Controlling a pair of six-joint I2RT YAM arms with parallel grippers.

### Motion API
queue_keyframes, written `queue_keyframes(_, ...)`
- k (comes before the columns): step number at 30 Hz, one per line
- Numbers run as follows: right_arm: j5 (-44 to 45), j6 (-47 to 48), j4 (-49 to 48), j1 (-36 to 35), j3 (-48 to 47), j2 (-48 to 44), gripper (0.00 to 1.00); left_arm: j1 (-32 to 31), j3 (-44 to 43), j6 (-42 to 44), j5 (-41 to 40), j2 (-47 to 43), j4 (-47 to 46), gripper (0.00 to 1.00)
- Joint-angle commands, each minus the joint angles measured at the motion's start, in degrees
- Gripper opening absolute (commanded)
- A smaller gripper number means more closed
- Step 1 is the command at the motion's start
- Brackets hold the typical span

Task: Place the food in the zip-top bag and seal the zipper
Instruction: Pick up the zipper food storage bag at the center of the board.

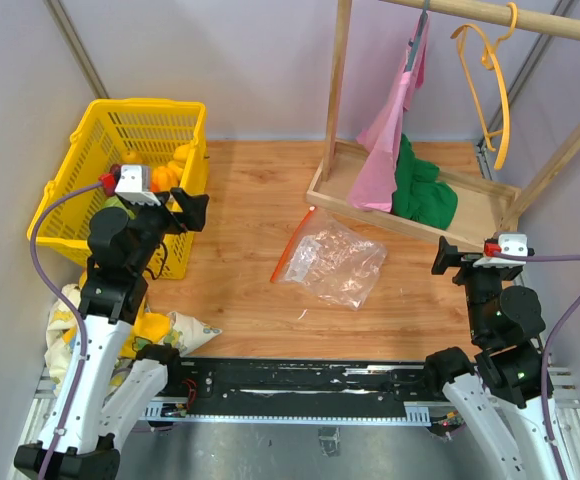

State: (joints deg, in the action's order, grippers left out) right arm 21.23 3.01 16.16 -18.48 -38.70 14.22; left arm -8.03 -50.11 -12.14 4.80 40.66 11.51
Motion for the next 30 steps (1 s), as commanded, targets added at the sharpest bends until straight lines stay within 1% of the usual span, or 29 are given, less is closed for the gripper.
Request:
queue_keyframes(1,0.69,-0.13,-1.88,-0.47,0.02,-0.38,0.98,-0.40,0.28,1.20,4.07,0.39,-2.87,0.99)
queue_keyframes(8,0.43,-1.27,-1.94,-0.42,0.32,-1.20,0.98,-0.58,-2.24,0.63,7.78,3.69,-1.78,0.99)
queue_keyframes(14,-1.09,-1.69,-2.12,-0.42,0.24,-0.96,0.98,-1.47,-6.96,-0.25,11.06,11.82,1.52,0.98)
queue_keyframes(16,-1.24,-1.69,-2.12,-0.42,0.32,-1.01,0.98,-3.87,-8.85,-0.04,9.90,15.17,3.29,0.97)
queue_keyframes(23,-1.95,-2.14,-2.19,-0.40,0.45,-1.60,0.98,-12.33,-12.90,-0.40,2.43,22.42,7.33,0.96)
queue_keyframes(27,-2.83,-2.72,-2.17,-0.49,0.50,-1.57,0.98,-15.27,-13.52,-2.91,-1.37,26.11,7.91,0.96)
queue_keyframes(30,-2.88,-2.90,-2.10,-0.42,0.49,-1.61,0.98,-19.35,-14.22,-5.21,-3.54,31.80,8.10,0.95)
